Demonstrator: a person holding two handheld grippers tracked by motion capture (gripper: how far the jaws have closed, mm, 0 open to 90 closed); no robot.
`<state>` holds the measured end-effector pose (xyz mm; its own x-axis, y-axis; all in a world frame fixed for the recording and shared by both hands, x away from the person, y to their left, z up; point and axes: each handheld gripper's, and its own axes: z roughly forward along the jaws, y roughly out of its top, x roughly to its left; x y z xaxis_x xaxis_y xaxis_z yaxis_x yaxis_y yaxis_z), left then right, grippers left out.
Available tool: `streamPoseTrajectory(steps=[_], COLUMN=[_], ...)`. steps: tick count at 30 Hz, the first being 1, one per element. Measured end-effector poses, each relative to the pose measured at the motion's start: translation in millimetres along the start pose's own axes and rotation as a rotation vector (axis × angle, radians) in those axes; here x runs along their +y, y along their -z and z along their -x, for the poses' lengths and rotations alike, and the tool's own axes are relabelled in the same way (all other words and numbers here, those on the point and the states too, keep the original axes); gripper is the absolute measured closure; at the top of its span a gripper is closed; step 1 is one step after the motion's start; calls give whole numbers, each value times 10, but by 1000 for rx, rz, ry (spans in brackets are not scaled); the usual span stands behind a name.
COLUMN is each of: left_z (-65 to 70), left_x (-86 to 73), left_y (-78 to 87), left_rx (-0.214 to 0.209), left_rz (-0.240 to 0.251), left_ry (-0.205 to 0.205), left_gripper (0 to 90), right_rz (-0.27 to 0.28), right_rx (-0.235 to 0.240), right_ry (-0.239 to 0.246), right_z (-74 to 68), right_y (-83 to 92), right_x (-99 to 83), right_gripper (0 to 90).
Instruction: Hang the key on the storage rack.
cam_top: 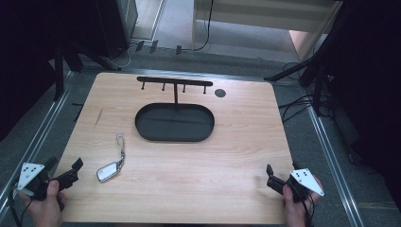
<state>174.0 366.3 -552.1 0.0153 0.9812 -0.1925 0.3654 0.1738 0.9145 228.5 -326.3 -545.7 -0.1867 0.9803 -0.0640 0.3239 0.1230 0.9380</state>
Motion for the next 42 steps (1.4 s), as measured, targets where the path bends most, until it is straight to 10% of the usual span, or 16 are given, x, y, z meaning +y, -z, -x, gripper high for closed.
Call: streamPoseTrajectory(steps=[9, 16, 42], left_z=[-42, 191, 970], left_x=[211, 405, 797], left_y=[77, 95, -233], left_rx=[32, -62, -94], left_rz=[15, -55, -458], left_ry=[61, 1, -276], left_gripper=[86, 86, 85], right_rz=[4, 1, 6], right_rx=[-2, -1, -8], right_ry=[7, 9, -8], right_z=[-4, -8, 1], right_y=[5, 5, 13], right_x=[-2, -1, -4], right_gripper=[47, 47, 49])
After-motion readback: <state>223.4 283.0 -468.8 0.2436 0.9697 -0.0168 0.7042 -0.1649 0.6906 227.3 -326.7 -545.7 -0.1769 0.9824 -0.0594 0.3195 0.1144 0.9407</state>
